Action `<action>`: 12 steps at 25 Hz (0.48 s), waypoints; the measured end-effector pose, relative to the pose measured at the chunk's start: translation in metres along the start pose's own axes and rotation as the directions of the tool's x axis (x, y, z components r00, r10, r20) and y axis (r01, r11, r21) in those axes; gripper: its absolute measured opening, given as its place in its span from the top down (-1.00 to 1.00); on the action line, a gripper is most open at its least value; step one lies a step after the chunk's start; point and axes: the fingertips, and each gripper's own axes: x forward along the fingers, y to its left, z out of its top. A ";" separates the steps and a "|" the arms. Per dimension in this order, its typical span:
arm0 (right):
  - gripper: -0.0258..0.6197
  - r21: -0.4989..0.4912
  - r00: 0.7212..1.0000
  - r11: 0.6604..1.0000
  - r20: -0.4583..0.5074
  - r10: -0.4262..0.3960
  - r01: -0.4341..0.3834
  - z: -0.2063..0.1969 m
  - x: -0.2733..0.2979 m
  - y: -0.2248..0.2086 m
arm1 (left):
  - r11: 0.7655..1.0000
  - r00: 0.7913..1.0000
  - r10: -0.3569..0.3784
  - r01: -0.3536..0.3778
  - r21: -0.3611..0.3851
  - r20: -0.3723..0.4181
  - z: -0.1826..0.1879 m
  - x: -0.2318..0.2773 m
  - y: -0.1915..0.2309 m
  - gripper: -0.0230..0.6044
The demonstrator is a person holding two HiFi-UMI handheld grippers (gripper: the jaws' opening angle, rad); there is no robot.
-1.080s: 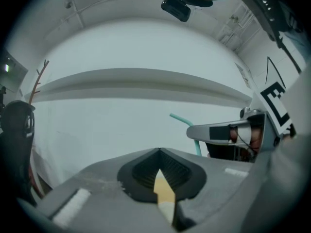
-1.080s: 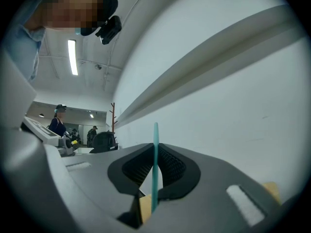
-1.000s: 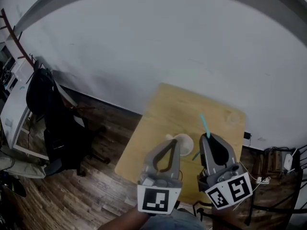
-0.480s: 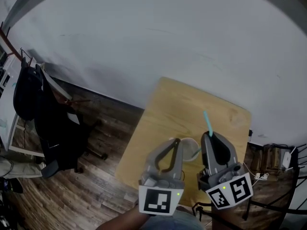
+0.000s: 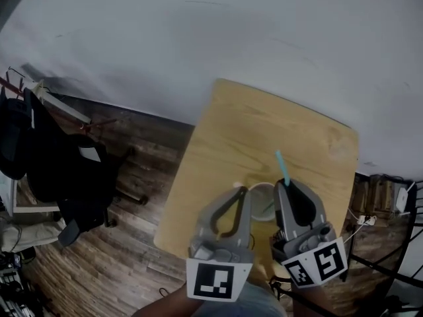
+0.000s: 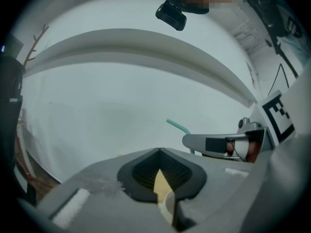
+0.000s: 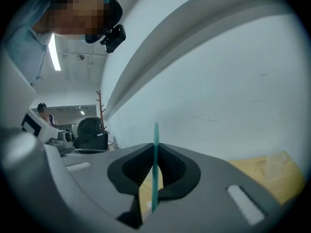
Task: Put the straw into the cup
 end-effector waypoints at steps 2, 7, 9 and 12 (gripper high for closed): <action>0.81 0.009 1.000 1.000 -0.015 -0.009 0.009 -0.012 0.003 -0.005 | 1.000 1.000 0.000 0.000 -0.014 -0.026 -0.012 0.004 0.003 0.87; 0.80 0.008 0.998 1.000 -0.064 -0.012 0.012 -0.036 0.010 -0.009 | 0.999 0.997 0.002 -0.004 -0.032 -0.083 -0.037 0.012 0.011 0.87; 0.80 0.003 0.996 1.000 -0.085 -0.012 0.012 -0.044 0.011 -0.010 | 0.999 0.996 0.003 -0.006 -0.041 -0.090 -0.043 0.013 0.013 0.87; 0.78 -0.001 0.993 1.000 -0.119 -0.009 0.009 -0.056 0.012 -0.008 | 0.999 0.995 0.004 -0.009 -0.054 -0.097 -0.050 0.014 0.014 0.87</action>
